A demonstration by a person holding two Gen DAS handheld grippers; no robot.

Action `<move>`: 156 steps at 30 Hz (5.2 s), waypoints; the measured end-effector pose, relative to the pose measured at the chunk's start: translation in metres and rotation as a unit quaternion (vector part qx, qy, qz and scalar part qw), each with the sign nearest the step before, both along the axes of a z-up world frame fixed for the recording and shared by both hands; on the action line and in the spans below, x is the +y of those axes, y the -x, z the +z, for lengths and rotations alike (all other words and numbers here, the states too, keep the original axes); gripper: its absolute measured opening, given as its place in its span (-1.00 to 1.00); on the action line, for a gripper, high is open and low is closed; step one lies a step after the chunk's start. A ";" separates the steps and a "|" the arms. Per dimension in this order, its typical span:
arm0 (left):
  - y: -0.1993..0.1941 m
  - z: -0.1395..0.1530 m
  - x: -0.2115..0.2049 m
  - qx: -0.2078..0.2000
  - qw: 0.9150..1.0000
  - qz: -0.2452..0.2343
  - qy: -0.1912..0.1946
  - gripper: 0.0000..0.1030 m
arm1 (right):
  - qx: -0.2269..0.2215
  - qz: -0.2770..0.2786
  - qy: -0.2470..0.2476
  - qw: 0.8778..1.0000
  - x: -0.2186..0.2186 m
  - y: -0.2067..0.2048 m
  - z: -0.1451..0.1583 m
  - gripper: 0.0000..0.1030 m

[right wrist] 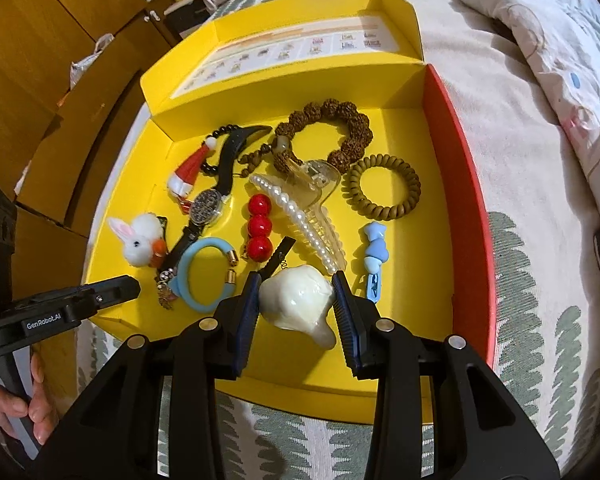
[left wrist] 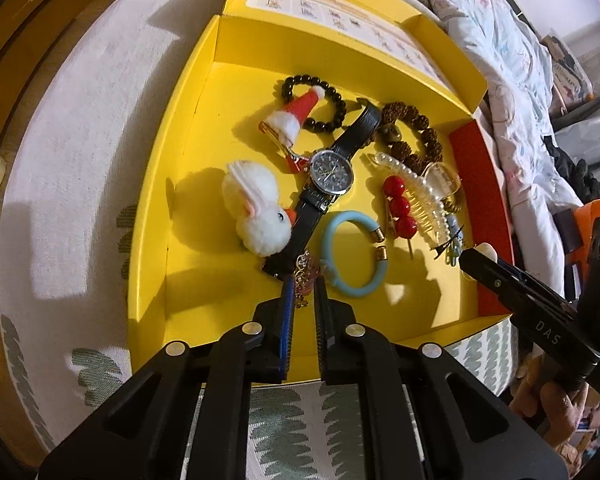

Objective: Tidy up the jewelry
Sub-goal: 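Lift the white ornament and silver charm out of the box over the bedspread, then open both tools to drop the ornament and charm onto the bedspread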

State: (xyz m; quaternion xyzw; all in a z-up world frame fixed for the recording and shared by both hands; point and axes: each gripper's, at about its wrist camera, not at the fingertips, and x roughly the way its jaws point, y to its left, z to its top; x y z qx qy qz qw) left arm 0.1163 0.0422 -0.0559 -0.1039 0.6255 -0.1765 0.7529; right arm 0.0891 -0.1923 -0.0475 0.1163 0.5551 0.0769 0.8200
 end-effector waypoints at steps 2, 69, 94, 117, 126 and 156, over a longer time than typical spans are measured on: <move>0.001 0.005 0.003 -0.004 1.000 0.000 0.005 -0.82 | -0.005 0.002 -0.005 1.000 -0.001 0.003 0.006 -0.28; -0.012 -0.029 -0.034 0.029 0.996 -0.041 -0.076 -0.72 | -0.026 0.020 -0.062 0.998 -0.018 0.047 0.033 -0.28; 0.004 0.021 -0.013 -0.023 0.999 -0.028 -0.022 -0.89 | -0.042 0.029 -0.070 0.996 -0.023 0.064 0.045 -0.28; 0.098 0.001 0.000 0.004 0.998 -0.059 -0.024 -0.89 | 0.041 0.095 -0.071 0.992 0.022 0.110 0.000 -0.28; 0.095 -0.029 -0.020 0.027 0.997 -0.066 -0.041 -0.89 | 0.078 0.089 -0.053 0.992 0.028 0.098 -0.034 -0.28; 0.067 0.023 -0.002 -0.048 0.997 -0.052 -0.001 0.05 | -0.005 0.052 -0.103 0.993 0.004 0.077 0.015 -0.17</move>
